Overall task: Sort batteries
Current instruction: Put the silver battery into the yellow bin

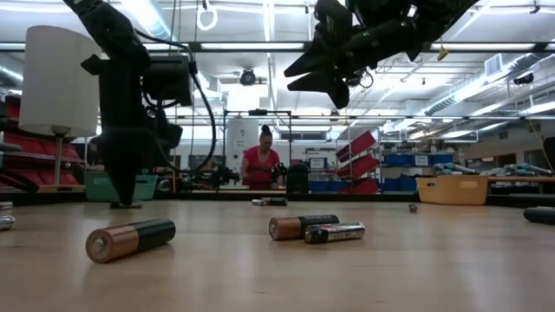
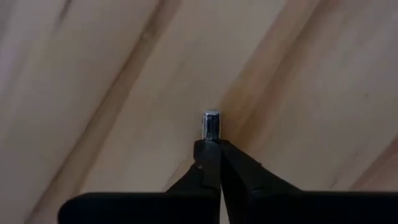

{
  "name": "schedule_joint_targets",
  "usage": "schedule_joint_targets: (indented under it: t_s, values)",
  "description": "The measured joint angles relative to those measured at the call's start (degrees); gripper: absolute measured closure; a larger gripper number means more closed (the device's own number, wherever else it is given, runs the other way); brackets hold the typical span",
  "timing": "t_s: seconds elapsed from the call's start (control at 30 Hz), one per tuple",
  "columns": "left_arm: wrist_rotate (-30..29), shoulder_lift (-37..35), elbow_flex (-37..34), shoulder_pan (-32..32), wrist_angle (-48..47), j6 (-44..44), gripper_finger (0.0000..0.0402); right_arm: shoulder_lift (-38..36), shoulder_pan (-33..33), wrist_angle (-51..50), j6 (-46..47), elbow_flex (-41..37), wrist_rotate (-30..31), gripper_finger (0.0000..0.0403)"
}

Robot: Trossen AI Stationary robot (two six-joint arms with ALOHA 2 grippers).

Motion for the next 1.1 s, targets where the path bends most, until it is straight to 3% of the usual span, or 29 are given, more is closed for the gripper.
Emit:
schedule_joint_targets:
  t_s: [0.47,0.63,0.8,0.93,1.1]
  values:
    - [0.63,-1.57,3.11,0.04,0.3,0.33,0.0397,0.0,0.0,0.16,-0.05,0.0,0.0,0.0251]
    - [6.28,-4.16,3.84,-0.29,0.23,-3.72,0.0382,0.0,0.0,-0.22,-0.05,0.0,0.0,0.0251]
    - [11.2,-5.69,5.72,-6.52,2.22,-9.27,0.0318,0.0,-0.12,-0.43,-0.09,0.0,-0.17,0.0251]
    - [8.17,-3.58,5.94,-12.85,5.77,-13.29,0.0249,0.0,-0.57,-0.41,-0.87,0.0,-0.2,0.0251]
    - [3.98,0.27,5.98,-16.18,7.16,-16.36,0.0183,0.0,-1.78,-0.02,-0.9,0.0,-0.2,0.0251]
